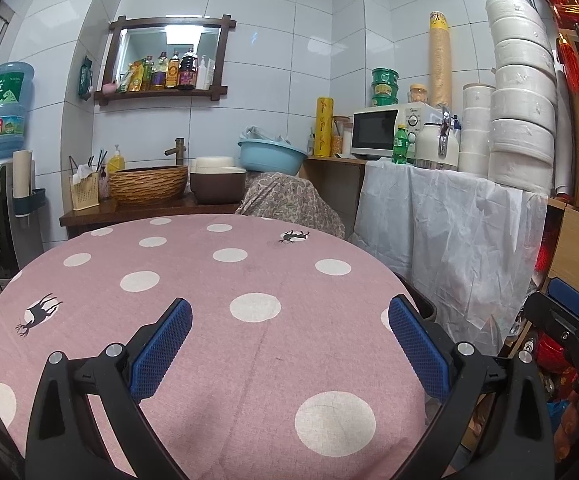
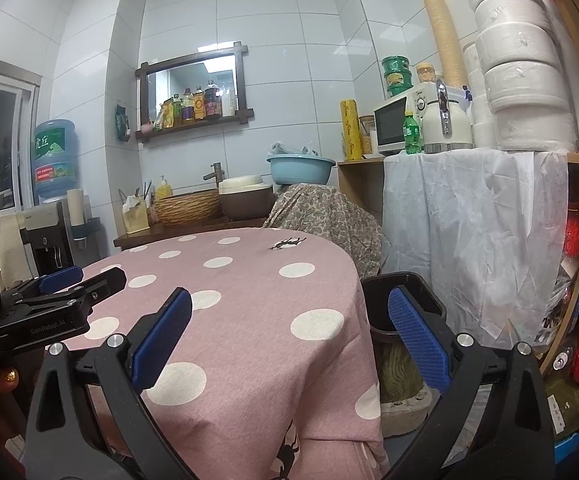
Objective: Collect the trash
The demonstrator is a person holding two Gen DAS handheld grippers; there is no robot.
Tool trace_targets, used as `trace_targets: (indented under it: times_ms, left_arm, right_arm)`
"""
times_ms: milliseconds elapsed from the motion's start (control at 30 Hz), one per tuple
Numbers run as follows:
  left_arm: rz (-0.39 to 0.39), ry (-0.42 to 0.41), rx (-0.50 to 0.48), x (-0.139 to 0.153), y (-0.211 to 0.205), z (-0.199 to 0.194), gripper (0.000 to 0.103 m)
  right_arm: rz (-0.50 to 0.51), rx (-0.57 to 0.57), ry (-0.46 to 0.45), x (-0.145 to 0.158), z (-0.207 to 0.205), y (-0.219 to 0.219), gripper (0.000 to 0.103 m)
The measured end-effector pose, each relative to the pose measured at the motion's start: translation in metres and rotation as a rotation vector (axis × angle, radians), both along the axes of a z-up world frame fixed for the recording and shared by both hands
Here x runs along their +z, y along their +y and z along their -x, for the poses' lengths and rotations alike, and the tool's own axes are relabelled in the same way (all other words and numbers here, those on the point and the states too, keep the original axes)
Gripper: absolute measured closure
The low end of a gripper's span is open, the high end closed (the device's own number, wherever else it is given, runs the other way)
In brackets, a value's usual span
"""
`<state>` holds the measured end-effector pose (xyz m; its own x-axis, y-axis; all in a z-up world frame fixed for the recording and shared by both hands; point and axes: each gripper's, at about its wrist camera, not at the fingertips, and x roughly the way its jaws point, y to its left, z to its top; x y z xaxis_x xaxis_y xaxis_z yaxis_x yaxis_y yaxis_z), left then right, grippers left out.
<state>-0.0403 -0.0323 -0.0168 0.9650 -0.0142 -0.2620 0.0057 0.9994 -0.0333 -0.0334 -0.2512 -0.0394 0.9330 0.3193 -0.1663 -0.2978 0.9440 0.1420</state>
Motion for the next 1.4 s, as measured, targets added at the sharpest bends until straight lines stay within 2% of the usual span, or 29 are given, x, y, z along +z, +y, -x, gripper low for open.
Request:
trace_targets:
  times_ms: [400,700,1400]
  left_arm:
    - [-0.001,0.029,0.004,0.002,-0.008,-0.004,0.005]
    - [-0.001,0.015,0.002,0.006,-0.013,-0.002,0.005]
    - [-0.003,0.039,0.004,0.006,-0.015,-0.005,0.005]
  right_arm:
    - [0.002,0.002,0.005,-0.002,-0.002,0.0,0.006]
    - [0.003,0.003,0.009,-0.004,-0.002,-0.001,0.006]
    - [0.012,0.01,0.004,-0.003,0.0,0.003,0.006]
